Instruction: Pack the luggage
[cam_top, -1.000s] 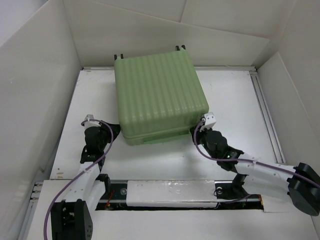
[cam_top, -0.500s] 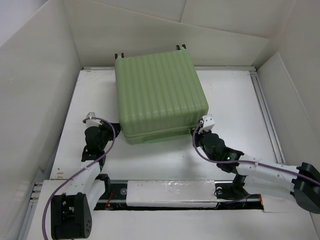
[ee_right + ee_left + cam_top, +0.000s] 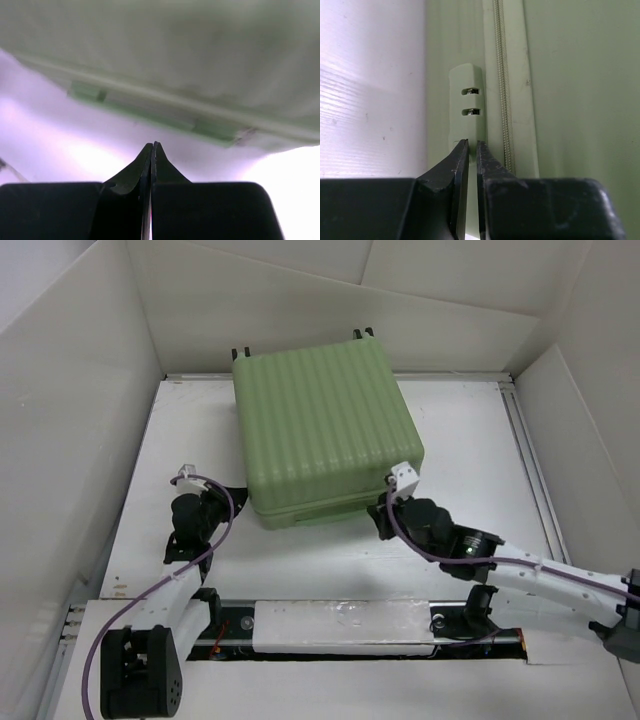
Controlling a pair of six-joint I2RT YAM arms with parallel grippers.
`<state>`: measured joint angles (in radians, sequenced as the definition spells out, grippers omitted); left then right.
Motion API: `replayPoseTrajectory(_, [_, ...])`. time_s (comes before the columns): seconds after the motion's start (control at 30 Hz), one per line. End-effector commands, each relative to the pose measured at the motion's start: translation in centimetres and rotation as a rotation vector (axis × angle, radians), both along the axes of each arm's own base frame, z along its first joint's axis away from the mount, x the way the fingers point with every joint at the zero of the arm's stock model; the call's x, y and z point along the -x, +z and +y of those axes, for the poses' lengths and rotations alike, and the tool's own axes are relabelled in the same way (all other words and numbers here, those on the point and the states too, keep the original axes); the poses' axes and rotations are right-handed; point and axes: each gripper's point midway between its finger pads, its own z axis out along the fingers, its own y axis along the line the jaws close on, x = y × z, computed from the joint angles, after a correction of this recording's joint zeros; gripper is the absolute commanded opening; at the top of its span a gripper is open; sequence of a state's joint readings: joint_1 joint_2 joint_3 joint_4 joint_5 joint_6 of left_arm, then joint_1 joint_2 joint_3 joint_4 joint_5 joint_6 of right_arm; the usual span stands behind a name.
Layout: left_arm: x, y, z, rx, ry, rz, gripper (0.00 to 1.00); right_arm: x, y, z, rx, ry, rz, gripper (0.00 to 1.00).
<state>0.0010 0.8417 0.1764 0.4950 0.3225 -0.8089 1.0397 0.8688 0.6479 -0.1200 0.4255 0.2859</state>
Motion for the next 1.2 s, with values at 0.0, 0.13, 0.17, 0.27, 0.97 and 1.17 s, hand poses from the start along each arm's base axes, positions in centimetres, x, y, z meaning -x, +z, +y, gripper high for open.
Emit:
replayPoseTrajectory(0.0, [1.2, 1.8, -3.2, 0.057, -0.168, -0.067, 0.00, 1.4, -2.9, 1.2, 0.036, 0.005, 0.075, 0.00])
replayPoseTrajectory(0.13, [1.4, 1.7, -2.8, 0.022, -0.156, -0.061, 0.00, 1.0, -4.3, -1.8, 0.033, -0.144, 0.076, 0.17])
replayPoseTrajectory(0.17, [1.5, 1.5, -2.8, 0.022, -0.156, -0.049, 0.00, 1.1, -4.5, -2.3, 0.022, -0.160, 0.075, 0.24])
replayPoseTrajectory(0.27, [1.4, 1.9, -2.8, 0.022, -0.156, -0.058, 0.00, 0.6, -5.3, -4.1, 0.007, -0.201, 0.075, 0.45])
replayPoseTrajectory(0.97, [1.5, 2.2, -2.6, -0.010, -0.156, -0.063, 0.00, -5.7, -3.1, -3.2, -0.026, 0.096, -0.095, 0.46])
replayPoseTrajectory(1.17, [1.5, 2.2, -2.6, -0.010, -0.156, -0.063, 0.00, -6.3, -4.0, -3.1, -0.062, 0.067, -0.091, 0.37])
